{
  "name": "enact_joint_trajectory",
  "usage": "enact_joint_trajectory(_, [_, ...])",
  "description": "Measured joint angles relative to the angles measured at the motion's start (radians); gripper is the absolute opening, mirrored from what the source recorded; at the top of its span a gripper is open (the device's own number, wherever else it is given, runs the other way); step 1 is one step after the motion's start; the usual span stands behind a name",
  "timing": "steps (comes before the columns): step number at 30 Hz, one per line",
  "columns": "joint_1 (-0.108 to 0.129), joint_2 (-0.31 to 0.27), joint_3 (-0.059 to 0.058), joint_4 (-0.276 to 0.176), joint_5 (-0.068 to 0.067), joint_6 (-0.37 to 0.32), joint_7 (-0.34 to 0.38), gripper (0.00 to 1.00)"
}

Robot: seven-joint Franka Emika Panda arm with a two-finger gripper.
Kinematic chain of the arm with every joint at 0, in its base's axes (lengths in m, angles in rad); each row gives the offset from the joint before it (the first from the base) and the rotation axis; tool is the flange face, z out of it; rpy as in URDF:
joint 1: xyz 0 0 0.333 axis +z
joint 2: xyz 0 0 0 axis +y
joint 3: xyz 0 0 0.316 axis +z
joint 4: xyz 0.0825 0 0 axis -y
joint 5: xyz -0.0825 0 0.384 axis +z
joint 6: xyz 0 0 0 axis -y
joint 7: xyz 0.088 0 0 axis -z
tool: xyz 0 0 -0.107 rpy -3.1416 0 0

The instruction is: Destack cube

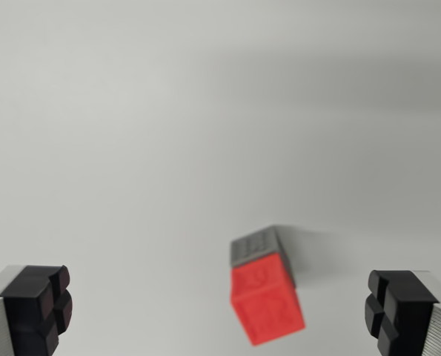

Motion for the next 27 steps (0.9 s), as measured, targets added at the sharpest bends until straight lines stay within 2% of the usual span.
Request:
enact_joint_trajectory(19, [-0.008,-0.065,-0.012,-0.171,-0.007,0.108,-0.130,1.00])
enact_joint_trajectory(27, [-0.010,-0.095,-0.023,-0.262,-0.013,0.169,-0.203,1.00])
